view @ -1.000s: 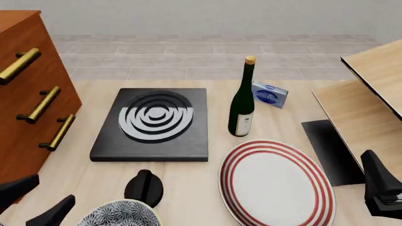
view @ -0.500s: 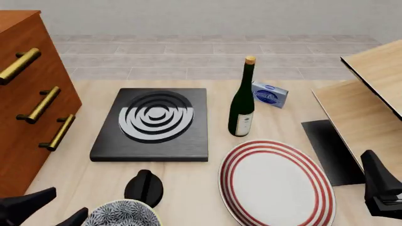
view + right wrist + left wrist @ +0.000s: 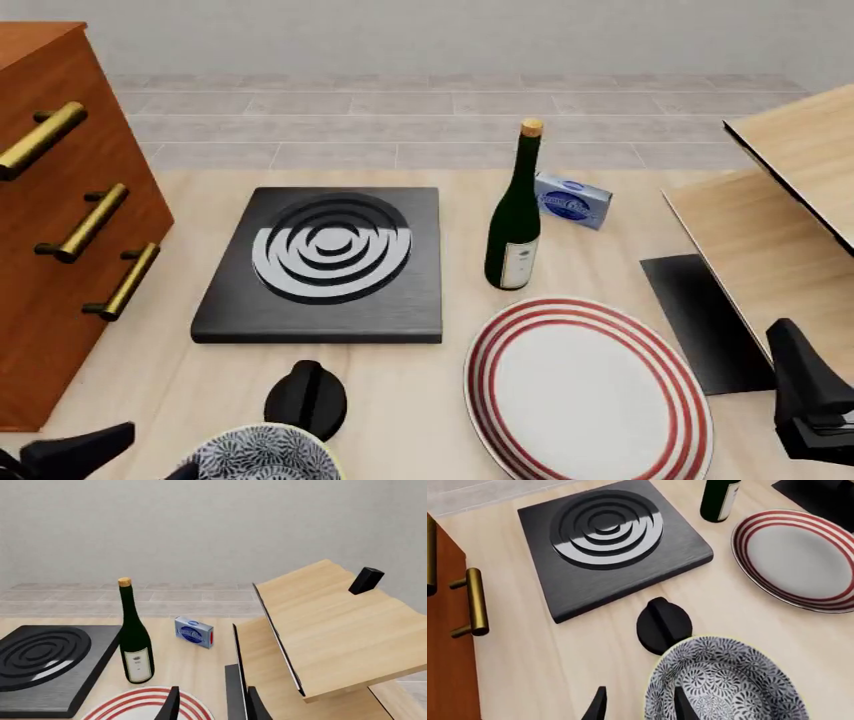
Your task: Put the bowl on the stove.
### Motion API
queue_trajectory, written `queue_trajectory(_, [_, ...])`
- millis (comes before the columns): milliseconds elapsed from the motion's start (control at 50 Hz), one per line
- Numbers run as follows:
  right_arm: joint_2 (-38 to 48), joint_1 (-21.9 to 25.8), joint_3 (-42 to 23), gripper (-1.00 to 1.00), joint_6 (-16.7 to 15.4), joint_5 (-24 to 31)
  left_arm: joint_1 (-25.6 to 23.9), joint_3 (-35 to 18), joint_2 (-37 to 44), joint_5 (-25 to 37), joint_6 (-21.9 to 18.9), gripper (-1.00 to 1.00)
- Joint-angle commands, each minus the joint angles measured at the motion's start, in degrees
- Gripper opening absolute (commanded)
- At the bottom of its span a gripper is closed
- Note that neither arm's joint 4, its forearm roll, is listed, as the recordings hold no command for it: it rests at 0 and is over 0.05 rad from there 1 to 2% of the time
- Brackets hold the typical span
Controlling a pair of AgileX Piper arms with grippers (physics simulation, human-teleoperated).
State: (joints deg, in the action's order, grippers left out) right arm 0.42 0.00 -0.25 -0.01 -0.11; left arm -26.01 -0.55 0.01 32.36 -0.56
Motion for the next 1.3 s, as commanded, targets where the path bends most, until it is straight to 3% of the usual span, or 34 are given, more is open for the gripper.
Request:
queue_trajectory(20, [0.0, 0.0, 0.0, 1.0, 0.0, 0.0, 1.1, 0.4, 0.0, 2.5, 0.4, 1.0])
queue_trajectory(260, [0.0, 0.0, 0.0, 1.0, 0.0, 0.0, 0.9, 0.4, 0.0, 6.1, -0.7, 1.0])
queue_trajectory(380, [0.0, 0.0, 0.0, 1.0, 0.0, 0.0, 0.7, -2.2, 1.5, 8.7, -2.3, 1.0])
queue_trajectory(580, [0.0, 0.0, 0.0, 1.0, 0.0, 0.0, 0.3, -0.8, 12.3, -0.1, -4.1, 1.0])
queue_trajectory(880, [0.0, 0.0, 0.0, 1.0, 0.0, 0.0, -0.8, -0.1, 19.8, -7.7, -3.6, 1.0])
queue_trajectory(1300, [0.0, 0.0, 0.0, 1.0, 0.0, 0.0, -1.3, 0.5, 23.3, -9.9, -4.0, 1.0])
